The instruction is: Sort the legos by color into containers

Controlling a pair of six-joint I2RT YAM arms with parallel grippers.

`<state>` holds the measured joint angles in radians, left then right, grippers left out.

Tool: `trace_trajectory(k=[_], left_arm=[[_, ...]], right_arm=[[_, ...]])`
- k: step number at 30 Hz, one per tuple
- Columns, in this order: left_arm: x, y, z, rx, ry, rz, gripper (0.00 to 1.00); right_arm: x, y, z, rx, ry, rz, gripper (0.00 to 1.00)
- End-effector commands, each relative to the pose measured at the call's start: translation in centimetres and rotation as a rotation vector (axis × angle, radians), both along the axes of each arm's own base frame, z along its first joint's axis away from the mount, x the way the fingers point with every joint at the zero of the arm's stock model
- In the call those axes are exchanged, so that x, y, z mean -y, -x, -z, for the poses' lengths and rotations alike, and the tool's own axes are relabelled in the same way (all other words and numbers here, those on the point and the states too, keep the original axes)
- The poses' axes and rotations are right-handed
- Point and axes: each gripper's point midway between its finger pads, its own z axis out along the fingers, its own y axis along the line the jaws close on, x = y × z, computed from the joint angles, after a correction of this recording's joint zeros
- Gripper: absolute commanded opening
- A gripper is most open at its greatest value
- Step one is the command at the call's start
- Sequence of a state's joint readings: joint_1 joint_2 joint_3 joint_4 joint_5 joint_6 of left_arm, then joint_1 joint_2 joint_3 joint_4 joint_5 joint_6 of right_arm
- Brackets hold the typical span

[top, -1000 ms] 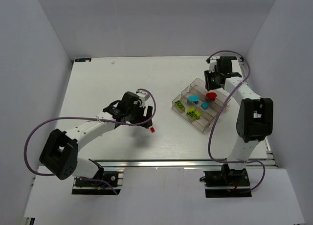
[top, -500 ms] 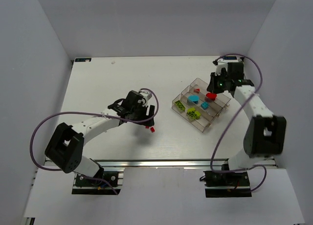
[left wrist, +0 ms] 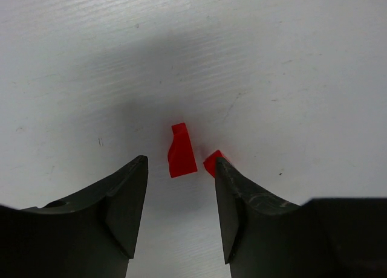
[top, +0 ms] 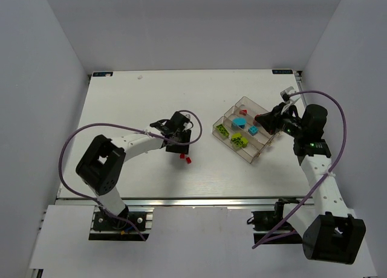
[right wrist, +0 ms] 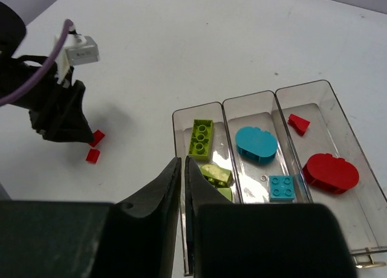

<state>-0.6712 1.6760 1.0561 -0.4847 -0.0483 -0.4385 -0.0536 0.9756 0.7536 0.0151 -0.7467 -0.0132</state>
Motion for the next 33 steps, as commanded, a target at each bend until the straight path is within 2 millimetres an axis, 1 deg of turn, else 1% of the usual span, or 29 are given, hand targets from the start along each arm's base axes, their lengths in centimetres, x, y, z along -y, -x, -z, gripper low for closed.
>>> trace_trajectory(k=[1, 2, 4, 5, 8, 11, 12, 14, 19, 21, 22, 25, 26, 27, 28, 29, 30, 31, 32, 33], left_arm=[[0.3, -0.7, -0.8, 0.035, -0.028, -0.045, 0.58], [0.1, -0.9, -0.4, 0.033, -0.047, -0.054, 0.56], [0.4, -0.9, -0.2, 0.029, -0.058, -0.051, 0.55], [0.3, -1.0, 0.0, 0.029, -0.065, -0.052, 0.53], [0.4, -1.1, 0.4, 0.031, -0.088, -0.052, 0.52], [0.3, -1.3, 0.6, 0.036, -0.098, -0.058, 0.48], [0.3, -1.4, 0.7, 0.033, -0.101, -0.058, 0.45], [0.6, -1.3, 0.9, 0.034, -0.11, -0.052, 0.44], [0.3, -1.4, 1.8, 0.023, -0.136, -0.057, 0.42], [0.3, -1.4, 1.8, 0.023, -0.141, -0.058, 0.41], [0.5, -1.3, 1.8, 0.025, -0.143, -0.05, 0.37], [0.4, -1.4, 1.5, 0.033, -0.153, -0.055, 0.26], [0.5, -1.7, 1.1, 0.043, -0.149, -0.058, 0.22], [0.5, -1.7, 0.8, 0.047, -0.147, -0.055, 0.2], [0.6, -1.9, 0.4, 0.056, -0.144, -0.055, 0.15], [1.1, -2.4, -0.8, 0.08, -0.12, -0.048, 0.13], [1.6, -2.7, -1.6, 0.096, -0.099, -0.037, 0.12], [2.2, -3.2, -2.4, 0.115, -0.079, -0.019, 0.09], [2.6, -3.5, -3.3, 0.128, -0.069, -0.003, 0.05], [3.8, -4.4, -5.2, 0.147, -0.034, 0.012, 0.03]], right_arm=[[-0.8, 0.7, -2.0, 0.052, -0.043, -0.078, 0.12], [-0.9, 0.8, -1.9, 0.054, -0.041, -0.08, 0.12], [-0.6, 0.8, -2.0, 0.054, -0.043, -0.077, 0.12], [-0.4, 0.8, -1.9, 0.053, -0.045, -0.077, 0.12], [-0.3, 1.0, -1.9, 0.05, -0.056, -0.085, 0.12], [-0.2, 1.1, -1.9, 0.046, -0.067, -0.091, 0.12], [-0.2, 1.1, -1.9, 0.042, -0.071, -0.092, 0.12], [0.0, 1.1, -1.9, 0.039, -0.076, -0.093, 0.12], [0.2, 1.2, -1.9, 0.021, -0.095, -0.095, 0.12], [0.4, 1.2, -1.7, 0.014, -0.099, -0.096, 0.12], [0.4, 1.2, -1.9, 0.015, -0.102, -0.096, 0.12], [0.6, 1.3, -1.8, 0.014, -0.105, -0.1, 0.12], [0.5, 1.3, -1.8, 0.013, -0.106, -0.103, 0.12], [0.6, 1.4, -1.9, 0.013, -0.108, -0.107, 0.12], [0.5, 1.5, -1.9, 0.013, -0.109, -0.113, 0.12], [0.5, 1.6, -1.9, 0.016, -0.108, -0.121, 0.13], [0.4, 1.9, -2.0, 0.022, -0.109, -0.146, 0.18], [0.4, 2.0, -2.1, 0.028, -0.109, -0.154, 0.28], [0.2, 2.1, -2.1, 0.03, -0.108, -0.168, 0.57], [0.3, 2.2, -2.1, 0.038, -0.105, -0.172, 0.66]])
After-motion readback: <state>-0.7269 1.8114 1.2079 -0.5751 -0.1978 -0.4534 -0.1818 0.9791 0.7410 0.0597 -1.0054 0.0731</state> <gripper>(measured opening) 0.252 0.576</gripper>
